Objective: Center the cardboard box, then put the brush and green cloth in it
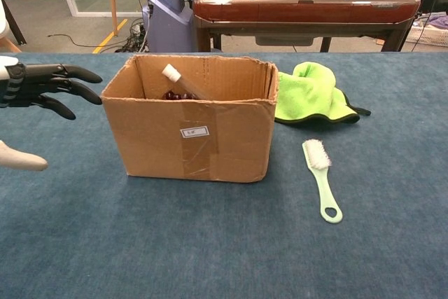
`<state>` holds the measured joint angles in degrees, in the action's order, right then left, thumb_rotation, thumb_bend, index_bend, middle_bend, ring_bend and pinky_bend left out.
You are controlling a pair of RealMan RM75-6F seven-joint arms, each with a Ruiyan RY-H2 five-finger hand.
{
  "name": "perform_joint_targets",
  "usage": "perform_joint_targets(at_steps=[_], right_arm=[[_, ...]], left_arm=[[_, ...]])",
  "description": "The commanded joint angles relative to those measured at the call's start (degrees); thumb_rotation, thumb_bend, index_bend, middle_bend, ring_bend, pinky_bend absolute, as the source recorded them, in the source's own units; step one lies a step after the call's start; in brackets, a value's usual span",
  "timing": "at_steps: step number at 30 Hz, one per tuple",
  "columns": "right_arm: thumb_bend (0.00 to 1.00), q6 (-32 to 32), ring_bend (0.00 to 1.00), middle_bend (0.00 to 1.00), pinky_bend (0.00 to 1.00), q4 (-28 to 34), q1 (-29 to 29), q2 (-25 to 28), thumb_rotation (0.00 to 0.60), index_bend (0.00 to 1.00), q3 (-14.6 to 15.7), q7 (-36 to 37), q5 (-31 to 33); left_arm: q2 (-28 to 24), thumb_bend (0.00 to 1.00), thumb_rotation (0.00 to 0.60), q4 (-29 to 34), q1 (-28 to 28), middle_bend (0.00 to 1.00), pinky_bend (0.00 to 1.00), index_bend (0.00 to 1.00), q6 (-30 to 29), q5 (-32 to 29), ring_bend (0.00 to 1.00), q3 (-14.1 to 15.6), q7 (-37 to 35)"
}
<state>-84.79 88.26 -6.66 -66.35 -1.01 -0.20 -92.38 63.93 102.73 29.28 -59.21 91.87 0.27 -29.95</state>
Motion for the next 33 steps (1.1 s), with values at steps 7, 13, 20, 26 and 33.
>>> perform_joint_targets(at_steps=[7,13,20,26,33], right_arm=[[0.24,-0.3,0.43,0.48,0.48,0.0,0.1,0.2,0.600,0.42,0.0,0.4,-0.1],[0.24,-0.3,0.43,0.48,0.48,0.0,0.1,0.2,0.600,0.42,0.0,0.4,-0.1],[0.24,0.0,0.43,0.48,0.48,-0.2,0.0,0.1,0.600,0.42,0.0,0.1,0.2],[0.24,0.5,0.43,0.48,0.48,-0.2,-0.2,-0.5,0.600,0.42,-0.1,-1.1,0.3],[0.23,0.8,0.43,0.48,0.49,-0.8,-0.8,-1.6,0.600,0.42,-0.6,-2.4,0.4]], left_arm=[[0.9,0.02,0.600,1.7,1.7,0.17,0.15,0.11,1.6,-0.6,0.04,-0.3,2.3],[1.2,0.02,0.600,2.7,2.5,0.17,0.15,0.11,2.2,-0.9,0.04,-0.3,3.9],[-0.6,0.02,0.600,2.8,-0.1,0.17,0.15,0.11,-1.5,-1.5,0.04,0.8,6.3],[-4.1,0.01,0.600,4.1,-5.3,0.17,0.15,0.12,-5.5,-5.4,0.04,3.3,14.6],[-6.4,0.01,0.600,4.7,-10.6,0.17,0.15,0.15,-10.6,-9.4,0.04,4.7,23.9]])
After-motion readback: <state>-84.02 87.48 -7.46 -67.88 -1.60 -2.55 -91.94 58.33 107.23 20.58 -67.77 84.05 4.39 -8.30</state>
